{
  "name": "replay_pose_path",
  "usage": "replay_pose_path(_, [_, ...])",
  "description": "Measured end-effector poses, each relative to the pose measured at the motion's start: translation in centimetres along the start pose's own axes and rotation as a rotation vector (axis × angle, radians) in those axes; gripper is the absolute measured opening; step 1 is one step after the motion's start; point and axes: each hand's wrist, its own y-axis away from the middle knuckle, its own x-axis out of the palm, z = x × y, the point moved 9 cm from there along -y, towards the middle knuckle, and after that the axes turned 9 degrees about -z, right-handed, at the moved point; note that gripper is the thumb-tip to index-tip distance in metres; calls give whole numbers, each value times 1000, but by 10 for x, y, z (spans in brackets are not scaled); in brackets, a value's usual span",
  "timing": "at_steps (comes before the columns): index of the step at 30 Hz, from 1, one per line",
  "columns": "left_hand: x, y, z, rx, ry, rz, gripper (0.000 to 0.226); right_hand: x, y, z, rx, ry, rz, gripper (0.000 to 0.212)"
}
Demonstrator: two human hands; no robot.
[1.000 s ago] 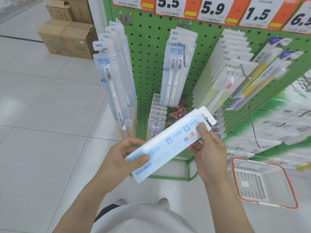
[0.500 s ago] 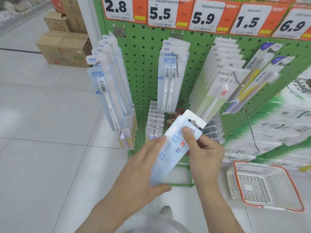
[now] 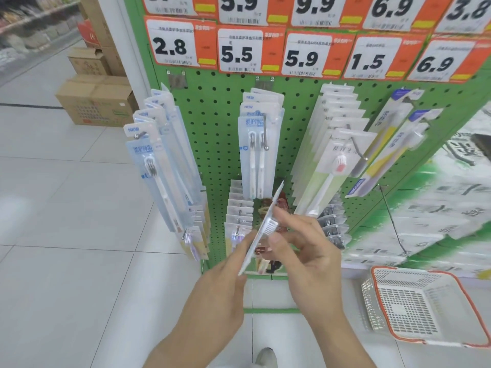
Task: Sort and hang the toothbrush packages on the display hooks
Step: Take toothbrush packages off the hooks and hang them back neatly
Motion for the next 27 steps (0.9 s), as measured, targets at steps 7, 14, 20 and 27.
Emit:
replay_pose_path(7, [5,-8,11,-219,510,124,56,1,-6,9,-105,151,15,47])
replay_pose_path(14, [22,-5,13,-336,728,311,41,4,-14,0,226,-180,24,43])
replay_pose_path(20, [23,-11,19,-341,587,289,28,8,-35,26,129,-151,28,44])
replay_pose_path(27, [9,-33,20,-308,618,193,23,23,-46,50,-8,-104,41,37])
